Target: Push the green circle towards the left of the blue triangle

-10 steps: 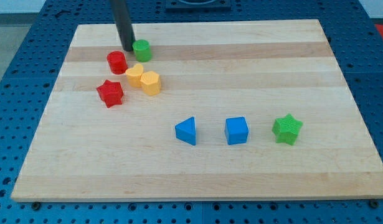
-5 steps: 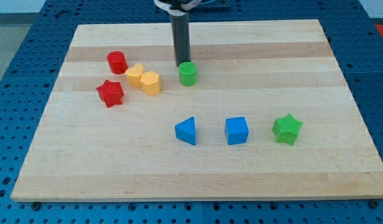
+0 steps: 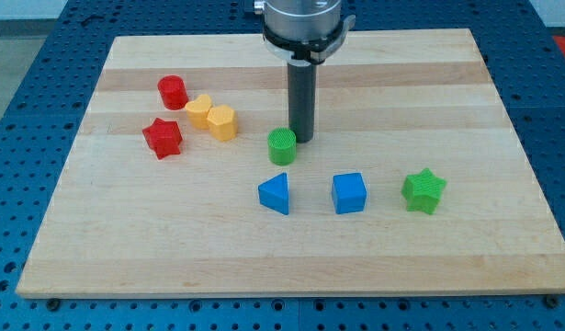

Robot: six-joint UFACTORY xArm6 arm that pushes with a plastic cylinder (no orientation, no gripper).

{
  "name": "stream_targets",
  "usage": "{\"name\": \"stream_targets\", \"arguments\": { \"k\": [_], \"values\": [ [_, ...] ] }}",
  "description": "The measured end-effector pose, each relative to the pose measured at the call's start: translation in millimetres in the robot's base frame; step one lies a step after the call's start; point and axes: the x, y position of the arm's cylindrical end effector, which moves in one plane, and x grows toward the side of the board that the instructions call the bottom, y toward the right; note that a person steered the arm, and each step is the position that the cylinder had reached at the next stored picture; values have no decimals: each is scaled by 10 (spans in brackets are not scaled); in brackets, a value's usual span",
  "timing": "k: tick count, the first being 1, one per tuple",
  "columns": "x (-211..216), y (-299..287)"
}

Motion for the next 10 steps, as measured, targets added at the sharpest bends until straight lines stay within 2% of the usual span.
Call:
{"name": "stream_targets", "arguments": {
  "k": [2, 4, 10],
  "values": [
    [194, -83],
    [317, -423],
    [250, -1080]
  ]
}}
